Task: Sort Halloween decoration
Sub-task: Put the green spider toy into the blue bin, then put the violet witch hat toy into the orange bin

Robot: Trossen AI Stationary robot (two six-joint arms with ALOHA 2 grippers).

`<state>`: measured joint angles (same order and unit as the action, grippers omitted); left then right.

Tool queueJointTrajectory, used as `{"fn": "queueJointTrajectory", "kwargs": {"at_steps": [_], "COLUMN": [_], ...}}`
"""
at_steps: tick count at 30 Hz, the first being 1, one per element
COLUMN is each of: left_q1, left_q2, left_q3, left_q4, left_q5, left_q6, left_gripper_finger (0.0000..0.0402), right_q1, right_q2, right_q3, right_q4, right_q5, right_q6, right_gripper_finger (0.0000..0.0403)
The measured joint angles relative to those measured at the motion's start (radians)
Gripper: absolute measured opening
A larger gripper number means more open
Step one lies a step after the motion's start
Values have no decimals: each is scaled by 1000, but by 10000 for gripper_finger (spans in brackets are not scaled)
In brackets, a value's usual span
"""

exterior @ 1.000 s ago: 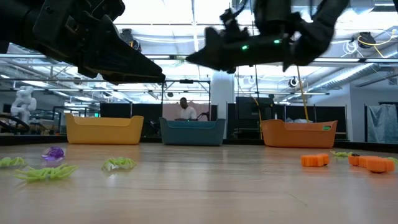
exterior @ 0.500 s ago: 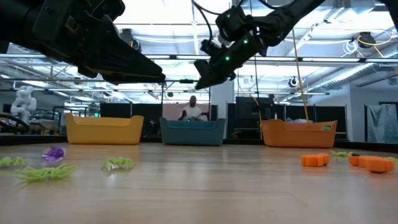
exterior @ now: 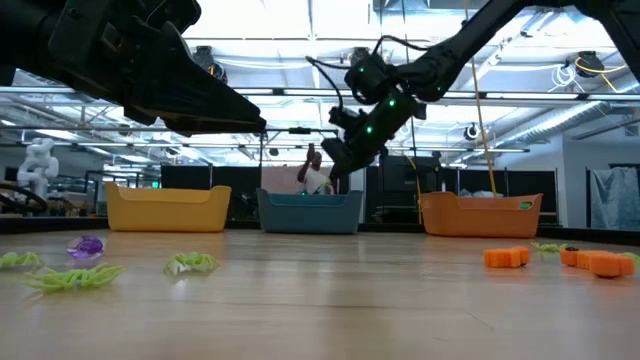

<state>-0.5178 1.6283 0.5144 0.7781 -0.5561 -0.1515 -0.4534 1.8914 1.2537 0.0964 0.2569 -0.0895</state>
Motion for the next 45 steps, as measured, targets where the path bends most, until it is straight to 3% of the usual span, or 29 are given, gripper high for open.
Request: {"fn": "queueJointTrajectory", "kwargs": {"at_steps": [6,16,22,28,35,41,45], "left_q1": [0,0,0,0,0,-2,-3], "left_q2": [0,0,0,0,0,2,3], "left_q3": [0,0,0,0,1,1,1], "left_q4": [0,0,-1,-1,1,-50,-148], "left_q5": [2,3,4,6,6,38,87], "left_q6": [0,0,0,-1,-26,-121,-187], "left_gripper_finger": [193,193,193,193,193,193,193], "right_q1": [1,9,84,232,497,732,881], "right_q2": [22,11,-102,-253,-345,-333,-321], "right_q3": [-1,-2,-2,-2,-2,-28,-105], "right_q4": [3,-4,-62,-261,-444,-450,-338], "right_q5": [1,2,-49,-50,-45,49,158], "right_q6": [29,67,87,127,251,367,420], "right_gripper_finger": [8,110,144,142,140,140,139]}}
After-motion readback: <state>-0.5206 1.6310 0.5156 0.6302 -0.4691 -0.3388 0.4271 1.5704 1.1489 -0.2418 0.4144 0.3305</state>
